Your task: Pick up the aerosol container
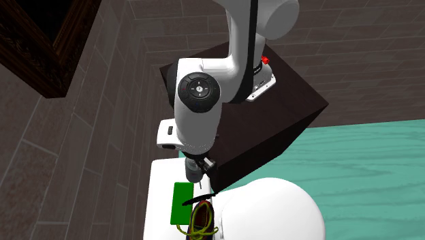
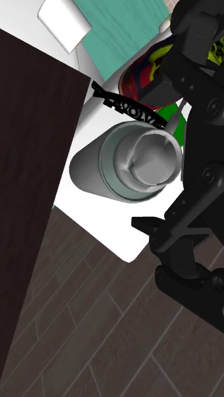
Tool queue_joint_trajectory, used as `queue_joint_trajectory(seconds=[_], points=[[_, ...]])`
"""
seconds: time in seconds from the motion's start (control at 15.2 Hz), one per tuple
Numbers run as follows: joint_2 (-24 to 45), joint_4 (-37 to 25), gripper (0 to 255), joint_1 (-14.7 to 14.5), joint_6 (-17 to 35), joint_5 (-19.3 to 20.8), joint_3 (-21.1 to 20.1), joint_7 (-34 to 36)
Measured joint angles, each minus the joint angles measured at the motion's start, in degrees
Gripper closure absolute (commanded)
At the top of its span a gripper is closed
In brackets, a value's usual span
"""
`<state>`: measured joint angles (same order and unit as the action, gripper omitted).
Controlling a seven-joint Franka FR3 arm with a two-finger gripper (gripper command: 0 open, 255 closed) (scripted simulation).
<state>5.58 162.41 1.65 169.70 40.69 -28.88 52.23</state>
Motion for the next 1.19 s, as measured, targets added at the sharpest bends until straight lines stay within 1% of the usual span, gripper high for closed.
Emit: queue_joint_trajectory(seconds=[0.2, 0.59, 0.66, 0.73, 0.79, 0.86, 0.99, 1.06, 1.12, 1.19], points=[[0.4, -0.3, 255, -0.2, 0.1, 1.4, 0.6, 0.9], [0.4, -0.3, 255, -0.3, 0.1, 1.7, 0.7, 1.1], [0.5, -0.4, 255, -0.5, 0.2, 2.2, 0.9, 1.6], [-0.1, 0.0, 255, 0.0, 0.1, 0.7, 0.1, 0.4], [-1.0, 0.4, 255, 0.6, -0.2, -2.4, -1.3, -1.9], [-2.7, 1.2, 255, 1.7, -0.5, -7.2, -3.5, -5.8], [-5.6, 2.4, 255, 2.0, -1.3, -17.4, -6.3, -13.1], [-7.3, 2.8, 255, 1.4, -2.0, -22.9, -7.1, -17.1], [-9.2, 3.2, 255, 0.1, -3.0, -28.6, -7.2, -21.3], [-10.4, 3.4, 255, -1.1, -3.7, -32.2, -6.7, -24.0]])
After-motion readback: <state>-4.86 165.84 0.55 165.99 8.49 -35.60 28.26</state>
